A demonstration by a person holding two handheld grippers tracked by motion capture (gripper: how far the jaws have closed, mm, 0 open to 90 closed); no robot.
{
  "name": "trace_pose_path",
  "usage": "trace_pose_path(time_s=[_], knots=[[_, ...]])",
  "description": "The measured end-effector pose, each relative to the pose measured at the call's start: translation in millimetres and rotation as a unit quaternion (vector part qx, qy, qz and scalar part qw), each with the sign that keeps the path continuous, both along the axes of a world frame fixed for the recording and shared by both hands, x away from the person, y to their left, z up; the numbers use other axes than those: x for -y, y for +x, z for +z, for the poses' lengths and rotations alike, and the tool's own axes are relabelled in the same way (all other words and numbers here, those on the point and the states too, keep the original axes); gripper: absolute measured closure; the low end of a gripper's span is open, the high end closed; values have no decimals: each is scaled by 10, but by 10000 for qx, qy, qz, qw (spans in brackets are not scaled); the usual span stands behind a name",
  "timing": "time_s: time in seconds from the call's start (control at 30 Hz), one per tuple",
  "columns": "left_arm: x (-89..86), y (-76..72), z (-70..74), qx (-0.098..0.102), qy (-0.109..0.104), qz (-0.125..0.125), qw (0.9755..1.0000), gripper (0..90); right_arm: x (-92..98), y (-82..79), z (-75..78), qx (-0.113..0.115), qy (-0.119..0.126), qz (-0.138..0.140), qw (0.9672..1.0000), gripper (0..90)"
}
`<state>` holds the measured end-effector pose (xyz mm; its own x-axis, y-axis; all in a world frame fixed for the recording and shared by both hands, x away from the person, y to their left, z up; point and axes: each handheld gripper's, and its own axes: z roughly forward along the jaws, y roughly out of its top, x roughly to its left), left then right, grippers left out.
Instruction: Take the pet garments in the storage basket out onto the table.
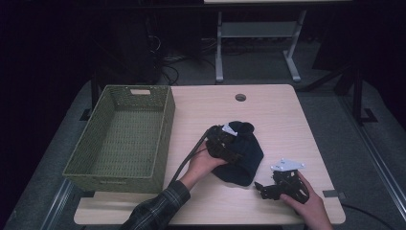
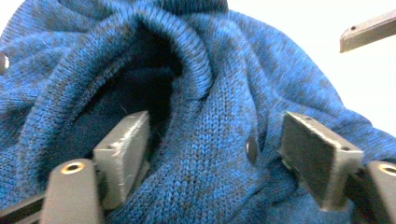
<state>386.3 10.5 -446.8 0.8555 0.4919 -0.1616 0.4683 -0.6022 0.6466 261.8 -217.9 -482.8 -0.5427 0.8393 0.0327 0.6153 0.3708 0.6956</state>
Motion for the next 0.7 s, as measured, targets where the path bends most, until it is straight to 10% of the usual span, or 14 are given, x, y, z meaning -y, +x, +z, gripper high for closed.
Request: trace_pose_path(time_s=[0.7], knots=[[-259, -22, 344, 322, -319, 167, 9988, 168, 0, -1, 0, -3, -4, 2, 10000, 0]])
